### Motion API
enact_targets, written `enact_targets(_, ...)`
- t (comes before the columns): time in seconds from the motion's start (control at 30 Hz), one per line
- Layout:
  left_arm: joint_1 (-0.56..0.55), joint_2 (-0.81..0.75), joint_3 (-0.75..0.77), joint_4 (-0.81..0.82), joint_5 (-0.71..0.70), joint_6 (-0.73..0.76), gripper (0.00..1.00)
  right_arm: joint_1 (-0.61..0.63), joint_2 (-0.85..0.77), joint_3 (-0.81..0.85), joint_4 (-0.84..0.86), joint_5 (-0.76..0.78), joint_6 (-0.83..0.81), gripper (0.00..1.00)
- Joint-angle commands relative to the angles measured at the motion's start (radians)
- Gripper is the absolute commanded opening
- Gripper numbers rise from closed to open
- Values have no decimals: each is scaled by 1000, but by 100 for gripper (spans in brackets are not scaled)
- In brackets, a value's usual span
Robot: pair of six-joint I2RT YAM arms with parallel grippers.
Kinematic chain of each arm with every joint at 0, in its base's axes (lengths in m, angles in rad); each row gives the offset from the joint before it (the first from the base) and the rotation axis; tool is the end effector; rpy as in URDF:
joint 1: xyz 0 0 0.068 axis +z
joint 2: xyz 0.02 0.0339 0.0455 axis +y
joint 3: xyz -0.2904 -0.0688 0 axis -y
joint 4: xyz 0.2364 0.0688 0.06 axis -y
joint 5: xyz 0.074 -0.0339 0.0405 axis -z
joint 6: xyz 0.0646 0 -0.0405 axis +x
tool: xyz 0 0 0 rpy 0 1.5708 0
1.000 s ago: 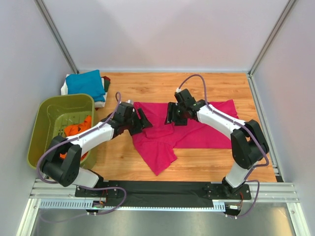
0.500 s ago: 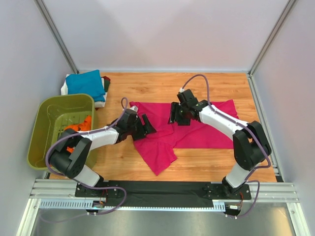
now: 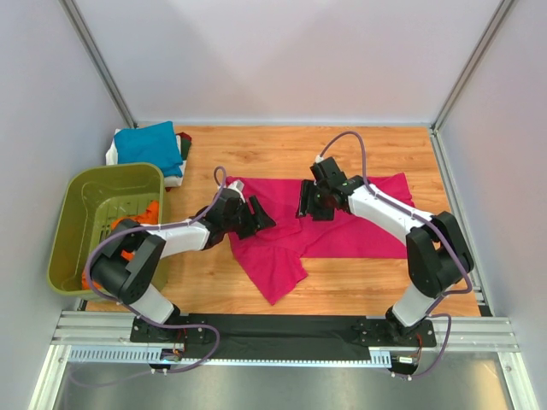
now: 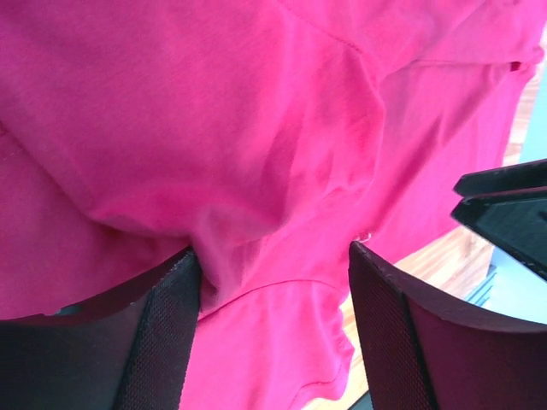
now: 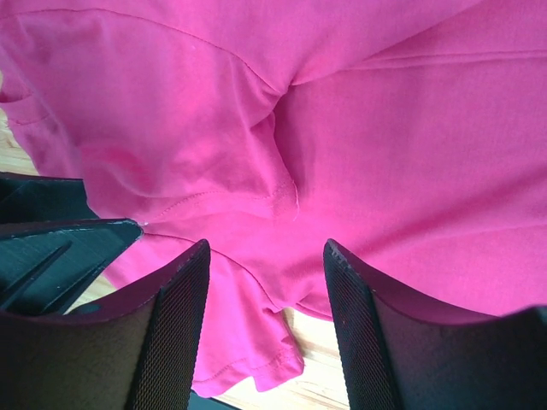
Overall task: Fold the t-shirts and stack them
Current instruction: Fold the tshirt
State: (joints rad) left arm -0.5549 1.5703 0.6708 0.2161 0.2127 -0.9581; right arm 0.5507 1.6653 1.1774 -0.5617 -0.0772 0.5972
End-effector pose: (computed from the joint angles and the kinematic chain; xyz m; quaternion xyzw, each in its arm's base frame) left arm 0.2650 -0.1803 0.1695 -0.1352 0.8890 -0.3627 0.2446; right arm 0.2984 0.1891 0.2248 0.0125 0.9655 0.1711 0.1960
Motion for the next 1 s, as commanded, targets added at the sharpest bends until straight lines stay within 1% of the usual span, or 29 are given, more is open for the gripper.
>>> enact_targets(0.0,-4,7,10,81,40,-16,70,-6,-45,-4,6,27,-5,57)
enact_targets(0.03,-4,2,3,81,47,-27,65,-6,-45,-4,6,30,-5,57)
enact_targets(0.1,-5,-35,-7,74,53,-68,59,-6,-53,-10,3,33,-5,57)
enact_targets(0.13,-5,-50,-10,43,50,-85,48,-8,-55,-13,5,34,-4,57)
enact_targets(0.2,-5,-99,-5,-4,34,-109,38,-8,-61,-18,5,36,0,57)
enact_targets(0.23,-5,-113,12,-74,27,-134,29,-11,-62,-22,6,37,0,57)
enact_targets(0.3,-5,-151,26,-145,4,-159,24,-9,-64,-27,8,36,3,57)
enact_targets(0.33,-5,-164,35,-206,-2,-186,24,-9,-64,-31,6,34,7,57)
enact_targets(0.37,-5,-186,38,-211,-9,-200,23,-9,-65,-35,12,31,9,57)
enact_targets(0.4,-4,-197,41,-272,-21,-217,23,-9,-67,-38,14,30,13,57)
enact_targets(0.47,-4,-216,44,-308,-30,-261,23,-11,-71,-50,22,22,18,56)
enact_targets(0.5,-5,-226,46,-337,-39,-275,20,-11,-72,-53,25,19,18,56)
enact_targets(0.6,-5,-219,47,-368,-18,-314,21,-9,-75,-62,26,16,18,56)
enact_targets(0.63,-5,-213,44,-368,-6,-318,27,-11,-73,-64,26,14,18,56)
enact_targets(0.7,-8,-202,33,-380,-1,-327,29,-9,-72,-65,25,13,12,56)
enact_targets(0.77,-10,-216,18,-397,-30,-326,34,-9,-70,-65,26,11,9,56)
enact_targets(0.83,-11,-228,19,-392,-91,-254,43,-9,-72,-73,42,2,3,56)
enact_targets(0.87,-16,-242,23,-389,-122,-217,50,-8,-75,-79,54,-6,0,56)
enact_targets(0.9,-17,-246,27,-391,-169,-141,58,-8,-75,-90,66,-15,-14,56)
enact_targets(0.97,-17,-253,35,-390,-200,-104,64,-8,-72,-102,104,-32,-22,56)
